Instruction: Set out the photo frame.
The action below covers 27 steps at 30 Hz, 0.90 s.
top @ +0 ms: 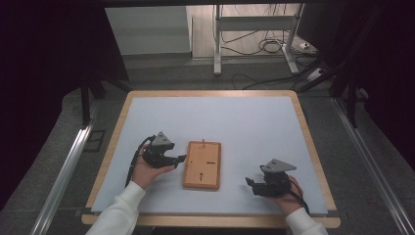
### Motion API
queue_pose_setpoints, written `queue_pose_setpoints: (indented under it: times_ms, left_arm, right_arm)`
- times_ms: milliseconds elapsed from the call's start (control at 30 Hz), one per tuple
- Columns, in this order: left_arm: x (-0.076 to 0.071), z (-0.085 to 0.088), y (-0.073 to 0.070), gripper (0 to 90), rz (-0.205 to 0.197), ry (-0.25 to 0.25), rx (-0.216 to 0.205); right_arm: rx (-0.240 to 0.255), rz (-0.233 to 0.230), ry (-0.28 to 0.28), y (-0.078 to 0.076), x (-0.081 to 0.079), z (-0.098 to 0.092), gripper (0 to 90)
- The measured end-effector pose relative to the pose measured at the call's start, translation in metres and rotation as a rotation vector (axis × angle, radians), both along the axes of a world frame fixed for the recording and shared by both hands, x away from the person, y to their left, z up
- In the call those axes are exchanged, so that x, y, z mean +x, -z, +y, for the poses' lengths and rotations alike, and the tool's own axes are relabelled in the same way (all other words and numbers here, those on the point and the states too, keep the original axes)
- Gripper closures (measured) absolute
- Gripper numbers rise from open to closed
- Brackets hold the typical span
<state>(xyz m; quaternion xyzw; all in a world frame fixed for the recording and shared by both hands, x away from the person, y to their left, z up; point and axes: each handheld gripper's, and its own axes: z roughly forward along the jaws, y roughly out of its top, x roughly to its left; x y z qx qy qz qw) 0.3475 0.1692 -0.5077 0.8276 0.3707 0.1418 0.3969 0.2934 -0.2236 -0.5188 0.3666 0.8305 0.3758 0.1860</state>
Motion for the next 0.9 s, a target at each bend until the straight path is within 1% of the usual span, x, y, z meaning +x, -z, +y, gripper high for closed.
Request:
queue_pose_setpoints:
  times_ms: [100,167,200,300,433,600,700,833,867,900]
  left_arm:
    - [0.004,-0.003,-0.002,29.2,0.001,0.012,-0.029]
    - [0.008,-0.007,-0.003,28.9,0.002,0.030,-0.037]
    - [0.009,-0.009,-0.002,28.9,-0.002,0.039,-0.033]
    - [0.014,-0.018,-0.002,29.0,0.002,0.062,-0.027]
    - [0.021,-0.026,-0.005,30.4,-0.003,0.071,-0.031]
    - [0.029,-0.035,-0.007,33.3,-0.007,0.087,-0.022]
    - [0.035,-0.041,-0.006,35.7,-0.002,0.103,-0.009]
    - [0.044,-0.048,-0.002,38.3,0.009,0.131,-0.024]
    - [0.046,-0.049,-0.001,40.7,0.004,0.136,-0.019]
    - [0.048,-0.051,0.000,40.7,0.000,0.140,-0.019]
  right_arm:
    - [-0.016,-0.010,-0.016,0.000,-0.002,0.001,27.0]
    - [-0.009,-0.013,-0.017,0.000,-0.003,0.001,26.9]
    - [-0.009,-0.013,-0.017,0.000,-0.003,0.001,26.9]
    - [-0.006,-0.015,-0.016,-0.001,-0.003,0.001,26.6]
    - [-0.012,-0.017,-0.017,-0.001,-0.004,0.002,26.3]
    - [-0.027,-0.021,-0.017,-0.001,-0.007,0.001,26.2]
    - [-0.021,-0.026,-0.008,-0.002,-0.010,-0.001,26.1]
    - [-0.027,-0.028,0.001,-0.002,-0.011,-0.002,26.0]
    - [-0.031,-0.028,-0.001,-0.002,-0.012,-0.003,26.0]
    - [-0.031,-0.028,-0.001,-0.002,-0.012,-0.003,26.0]
